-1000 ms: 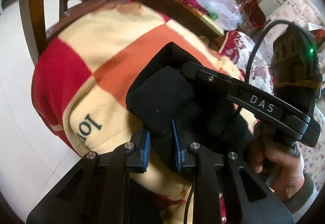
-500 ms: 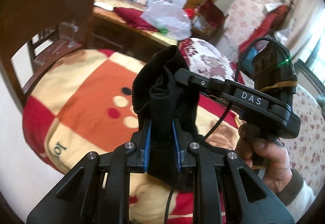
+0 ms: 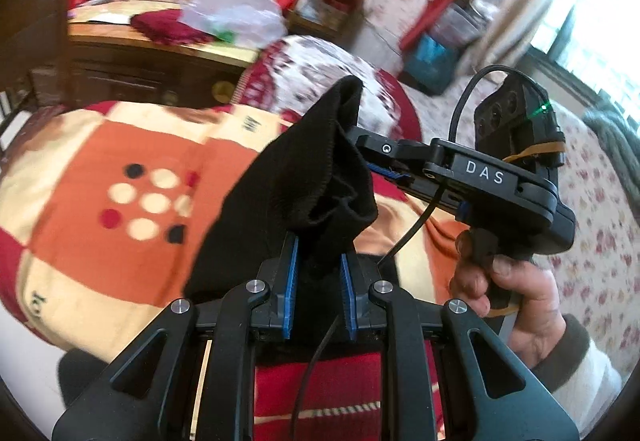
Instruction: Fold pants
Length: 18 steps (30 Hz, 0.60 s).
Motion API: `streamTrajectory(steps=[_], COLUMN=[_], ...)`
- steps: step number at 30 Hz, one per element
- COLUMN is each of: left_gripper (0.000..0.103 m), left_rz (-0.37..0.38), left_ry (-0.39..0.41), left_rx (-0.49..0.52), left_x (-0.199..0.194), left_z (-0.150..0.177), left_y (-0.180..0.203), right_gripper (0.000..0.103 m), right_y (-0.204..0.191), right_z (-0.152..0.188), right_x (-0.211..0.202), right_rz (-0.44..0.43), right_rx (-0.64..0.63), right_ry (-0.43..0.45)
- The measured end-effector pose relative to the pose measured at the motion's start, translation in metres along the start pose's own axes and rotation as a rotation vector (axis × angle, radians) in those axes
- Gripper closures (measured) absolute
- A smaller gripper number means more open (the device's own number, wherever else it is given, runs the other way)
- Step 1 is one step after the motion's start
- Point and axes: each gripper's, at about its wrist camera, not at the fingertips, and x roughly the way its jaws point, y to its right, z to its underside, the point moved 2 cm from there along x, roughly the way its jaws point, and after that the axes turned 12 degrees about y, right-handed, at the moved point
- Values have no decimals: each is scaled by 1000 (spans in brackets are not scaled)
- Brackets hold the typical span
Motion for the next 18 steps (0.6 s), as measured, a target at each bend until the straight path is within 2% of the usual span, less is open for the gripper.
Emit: streamTrajectory(steps=[3, 8, 11, 13, 16, 18], left_gripper=[85, 85, 85, 85, 85, 85], left_rz=[38, 102, 124, 140, 174, 173], left_ry=[-46, -174, -265, -305, -315, -309], left_rx=[31, 108, 161, 175, 181, 193], left_x=[12, 46, 67, 69, 59, 47], left_z=[16, 57, 85, 95, 91, 82], left_y=[23, 64, 84, 90, 91, 88], right_gripper=[87, 87, 87, 87, 87, 78], right_y=[24, 86, 119, 127, 122, 117], right_z=[8, 39, 64, 78, 81, 80], right_x=[-32, -81, -97, -108, -125, -139], right_rz=[27, 156, 241, 300, 314, 357], right_rx=[48, 181, 274, 280, 287, 283], right_ry=[22, 47, 15, -9, -2, 11])
